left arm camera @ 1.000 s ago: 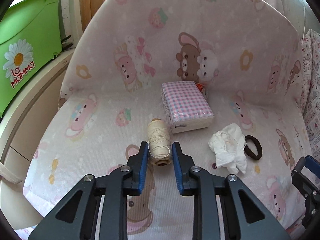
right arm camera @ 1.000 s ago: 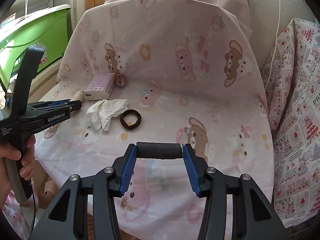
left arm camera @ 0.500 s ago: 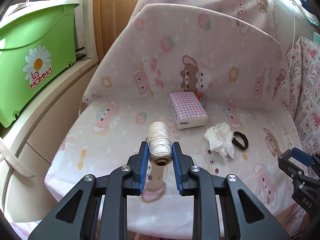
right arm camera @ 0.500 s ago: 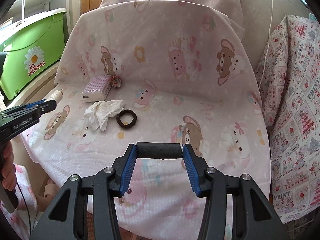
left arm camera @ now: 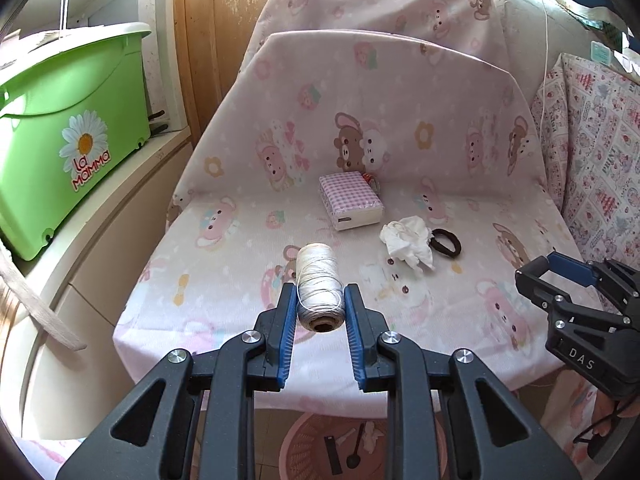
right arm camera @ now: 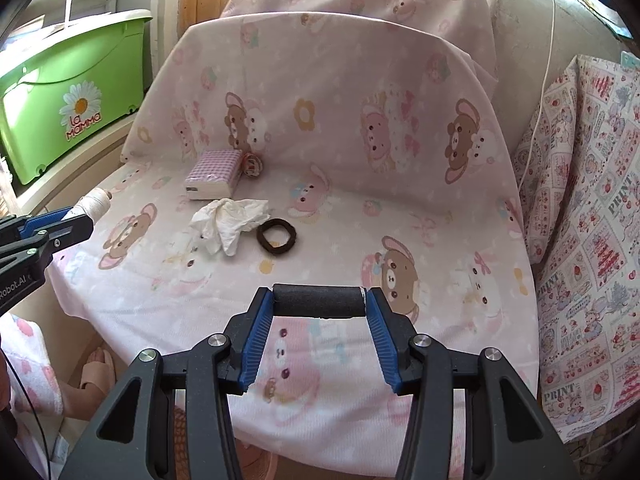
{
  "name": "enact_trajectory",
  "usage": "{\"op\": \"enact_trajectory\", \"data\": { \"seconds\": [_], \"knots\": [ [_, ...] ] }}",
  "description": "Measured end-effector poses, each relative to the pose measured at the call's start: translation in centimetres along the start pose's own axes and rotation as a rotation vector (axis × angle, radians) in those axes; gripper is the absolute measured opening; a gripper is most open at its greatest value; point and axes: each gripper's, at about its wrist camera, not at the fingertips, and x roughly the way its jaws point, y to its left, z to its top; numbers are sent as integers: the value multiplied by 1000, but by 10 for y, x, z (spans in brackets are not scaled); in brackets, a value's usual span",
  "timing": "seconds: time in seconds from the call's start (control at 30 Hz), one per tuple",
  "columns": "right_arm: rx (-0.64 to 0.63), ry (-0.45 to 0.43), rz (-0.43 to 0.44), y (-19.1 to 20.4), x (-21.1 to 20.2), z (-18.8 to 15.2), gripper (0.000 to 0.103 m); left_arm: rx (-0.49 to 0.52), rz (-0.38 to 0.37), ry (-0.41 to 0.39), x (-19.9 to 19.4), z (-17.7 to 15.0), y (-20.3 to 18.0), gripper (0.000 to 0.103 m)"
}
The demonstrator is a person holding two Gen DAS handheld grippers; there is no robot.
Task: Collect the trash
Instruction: 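Carry the spool and roller over the pink basket and open both tools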
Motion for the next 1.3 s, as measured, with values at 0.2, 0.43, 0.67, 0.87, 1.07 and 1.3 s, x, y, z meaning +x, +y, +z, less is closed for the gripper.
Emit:
{"op": "enact_trajectory", "data": {
  "seconds": [0.2, 0.43, 0.67, 0.87, 1.07, 1.3],
  "knots": [
    [-48, -9, -19, 17, -19, -14, 50, -30, 13, 61, -13, -27, 10, 23],
    [-15, -21, 86, 34, -47, -26, 50, 27, 60, 65, -36, -43, 6, 22],
    [23, 16, 207, 52, -60, -44, 50, 21, 3, 155, -33, -63, 8, 23],
    [49, 82, 273, 59, -52, -56, 50, -3, -24, 271, -15, -74, 8, 23],
    [122, 157, 339, 52, -33, -62, 50, -41, -66, 378, 1, -85, 10, 23],
    [83, 241, 325, 65, -13, -77, 50, -79, -87, 490, 24, -100, 12, 23]
  ]
}}
